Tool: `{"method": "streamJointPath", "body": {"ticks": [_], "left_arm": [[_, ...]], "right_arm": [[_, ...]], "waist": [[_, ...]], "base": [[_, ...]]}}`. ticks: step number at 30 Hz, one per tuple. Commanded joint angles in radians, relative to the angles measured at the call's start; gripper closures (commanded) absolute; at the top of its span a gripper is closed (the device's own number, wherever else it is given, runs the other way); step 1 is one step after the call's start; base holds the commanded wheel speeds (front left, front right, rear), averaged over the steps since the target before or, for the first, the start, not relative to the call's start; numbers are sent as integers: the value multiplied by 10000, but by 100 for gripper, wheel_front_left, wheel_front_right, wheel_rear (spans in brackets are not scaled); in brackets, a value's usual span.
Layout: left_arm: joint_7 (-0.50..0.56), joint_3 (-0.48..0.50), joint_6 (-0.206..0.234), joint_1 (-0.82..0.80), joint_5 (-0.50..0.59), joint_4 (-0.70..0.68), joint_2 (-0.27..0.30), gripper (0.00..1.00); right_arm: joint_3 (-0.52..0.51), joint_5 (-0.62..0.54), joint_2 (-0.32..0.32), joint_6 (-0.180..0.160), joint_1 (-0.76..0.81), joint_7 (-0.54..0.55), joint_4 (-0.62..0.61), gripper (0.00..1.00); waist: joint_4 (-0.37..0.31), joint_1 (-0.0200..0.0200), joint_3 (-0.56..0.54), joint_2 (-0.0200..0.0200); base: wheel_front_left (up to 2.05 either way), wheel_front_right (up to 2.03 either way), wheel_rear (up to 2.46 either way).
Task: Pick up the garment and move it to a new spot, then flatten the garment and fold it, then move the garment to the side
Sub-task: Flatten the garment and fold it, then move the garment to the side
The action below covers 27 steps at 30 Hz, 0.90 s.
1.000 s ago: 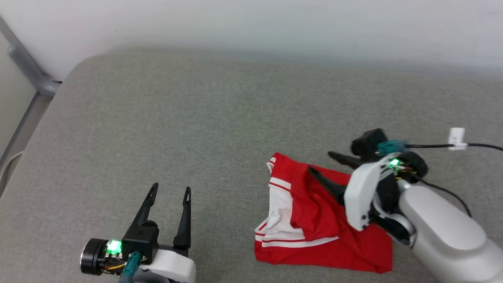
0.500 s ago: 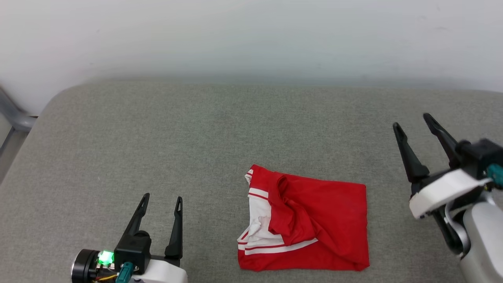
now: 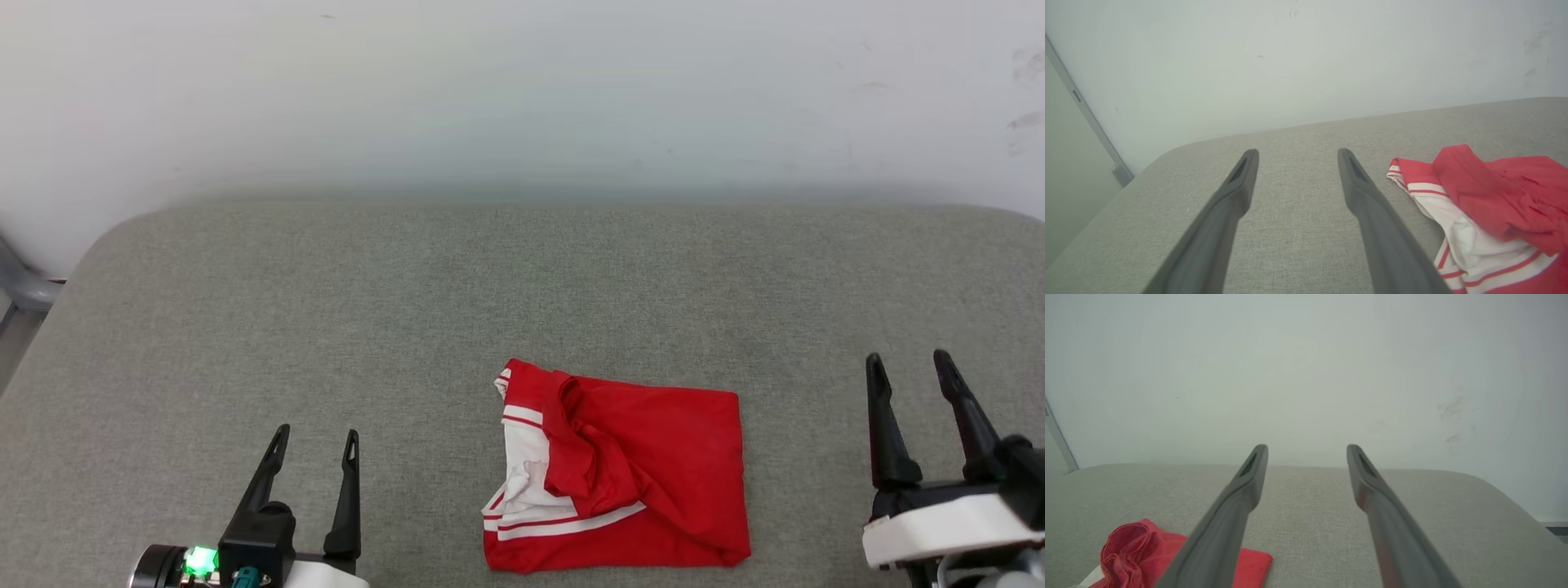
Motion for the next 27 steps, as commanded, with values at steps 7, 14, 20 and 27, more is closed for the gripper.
{"method": "streamJointPath", "body": {"ticks": [7,14,20,27], "left_arm": [[-26,19,27,306,-15,-135,61,0],[-24,-13,8,412,-2,-115,28,0],[-26,-56,-15,428,2,-59,-2,0],[-24,-55,5,429,-14,12,-29,0]], "right_arm": [[-191,-64,515,-11,1200,-30,-617,0],[91,-357,710,-11,1771,-31,-705,0],[121,-640,768,-12,1940,-32,-633,0],[109,-773,787,-12,1866,-32,-599,0]], "waist": [[87,1,-118,0],[199,1,-203,0],[288,1,-226,0],[330,1,-245,0]], "base": [[0,0,0],[0,0,0],[0,0,0],[0,0,0]]}}
